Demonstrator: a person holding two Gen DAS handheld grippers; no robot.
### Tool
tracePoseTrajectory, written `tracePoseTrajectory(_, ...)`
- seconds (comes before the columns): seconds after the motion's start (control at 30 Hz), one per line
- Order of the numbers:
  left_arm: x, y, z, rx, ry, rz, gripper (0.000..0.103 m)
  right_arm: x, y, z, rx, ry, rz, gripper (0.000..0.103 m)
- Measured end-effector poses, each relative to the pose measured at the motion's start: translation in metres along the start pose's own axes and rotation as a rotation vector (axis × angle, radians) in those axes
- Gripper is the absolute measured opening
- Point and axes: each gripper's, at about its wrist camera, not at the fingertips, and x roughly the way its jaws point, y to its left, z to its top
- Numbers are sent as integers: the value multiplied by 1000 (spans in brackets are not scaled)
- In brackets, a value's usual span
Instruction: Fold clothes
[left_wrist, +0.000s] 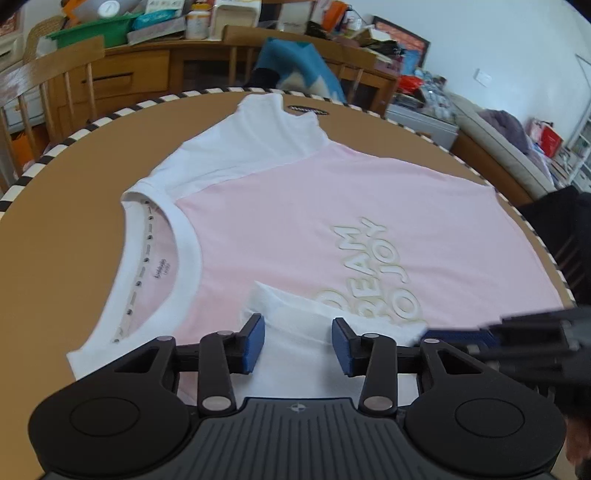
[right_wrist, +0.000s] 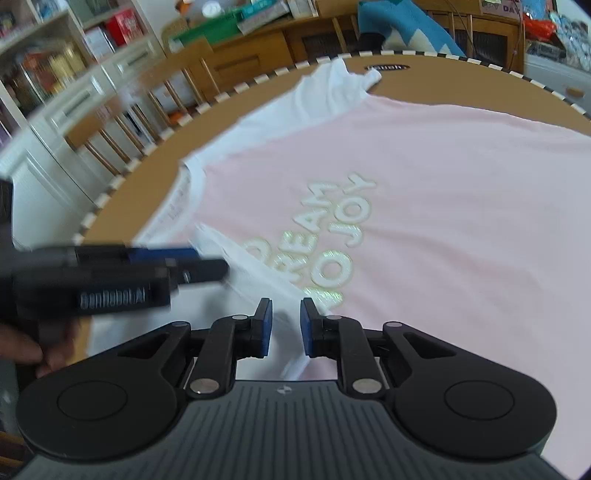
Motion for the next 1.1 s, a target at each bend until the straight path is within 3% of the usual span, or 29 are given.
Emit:
tracePoseTrajectory(0.23, -8, 0, 12, 100, 54, -21, 50, -9, 8, 7, 56, 0, -31, 21)
tracePoseTrajectory(0.37, -21, 11, 44, 112, 26, -50, 72, -28, -11, 47, 140, -68, 10, 27)
tracePoseTrajectory(0.43, -25, 18, 67, 112, 0, -68, 83, -35, -24, 72, 176, -103, 17, 44)
tracePoseTrajectory(0.47, -25, 23, 81, 108, -12, -81, 84, -35, -33, 87, 197, -119, 23, 45)
tracePoseTrajectory(0.57, -17, 36, 125, 91, -42, -109, 84, -29, -61, 136, 262, -154, 44, 40)
tracePoseTrajectory(0.8, 58, 62, 234, 13, -71, -32, 83, 44, -120, 234, 339, -108, 6, 26)
tracePoseTrajectory(0.97, 123, 79, 283, -16, -36, -25, 69, 108, -148, 266, 431, -16, 27, 20)
tracePoseTrajectory(1.1, 173, 85, 303, 4, 28, -20, 67, 143, -157, 277, 489, 16, 65, 20)
